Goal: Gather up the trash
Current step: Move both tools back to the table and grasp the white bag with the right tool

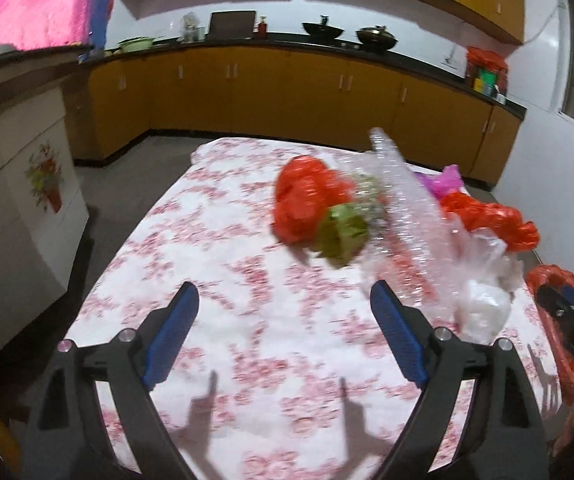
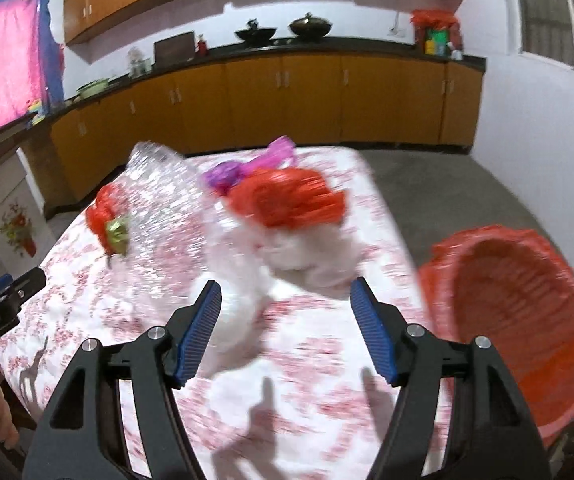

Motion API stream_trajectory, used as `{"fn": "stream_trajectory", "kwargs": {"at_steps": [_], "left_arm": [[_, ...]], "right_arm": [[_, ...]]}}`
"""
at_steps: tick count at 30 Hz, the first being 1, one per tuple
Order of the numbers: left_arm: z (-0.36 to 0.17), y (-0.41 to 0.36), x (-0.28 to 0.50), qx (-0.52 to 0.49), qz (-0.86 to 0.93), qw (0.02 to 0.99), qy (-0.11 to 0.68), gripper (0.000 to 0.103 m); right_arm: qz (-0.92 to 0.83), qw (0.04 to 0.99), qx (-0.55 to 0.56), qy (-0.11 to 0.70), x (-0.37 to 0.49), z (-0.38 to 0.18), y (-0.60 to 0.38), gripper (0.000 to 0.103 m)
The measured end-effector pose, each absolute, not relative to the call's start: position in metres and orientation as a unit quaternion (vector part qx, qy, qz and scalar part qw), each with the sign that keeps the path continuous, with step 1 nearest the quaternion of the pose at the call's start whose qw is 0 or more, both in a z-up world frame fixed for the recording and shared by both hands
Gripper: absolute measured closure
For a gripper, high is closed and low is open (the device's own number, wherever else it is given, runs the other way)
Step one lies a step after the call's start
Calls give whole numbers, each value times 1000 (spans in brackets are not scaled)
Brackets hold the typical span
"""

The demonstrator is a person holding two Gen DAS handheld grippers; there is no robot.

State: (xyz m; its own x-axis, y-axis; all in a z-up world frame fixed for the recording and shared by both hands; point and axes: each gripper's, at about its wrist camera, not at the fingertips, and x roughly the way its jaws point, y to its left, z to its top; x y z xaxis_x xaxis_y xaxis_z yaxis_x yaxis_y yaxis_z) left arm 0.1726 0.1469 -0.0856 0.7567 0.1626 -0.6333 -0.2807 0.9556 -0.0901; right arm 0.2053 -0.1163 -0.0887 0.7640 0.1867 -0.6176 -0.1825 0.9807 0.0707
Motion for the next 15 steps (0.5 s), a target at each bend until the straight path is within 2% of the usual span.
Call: {"fn": "stream_trajectory", "kwargs": {"at_steps": [15], "left_arm": [[-96,170,167,-106,120,931,329,17]], "right_arm": [[103,920,-45,377,234,-126,-63,38]]}}
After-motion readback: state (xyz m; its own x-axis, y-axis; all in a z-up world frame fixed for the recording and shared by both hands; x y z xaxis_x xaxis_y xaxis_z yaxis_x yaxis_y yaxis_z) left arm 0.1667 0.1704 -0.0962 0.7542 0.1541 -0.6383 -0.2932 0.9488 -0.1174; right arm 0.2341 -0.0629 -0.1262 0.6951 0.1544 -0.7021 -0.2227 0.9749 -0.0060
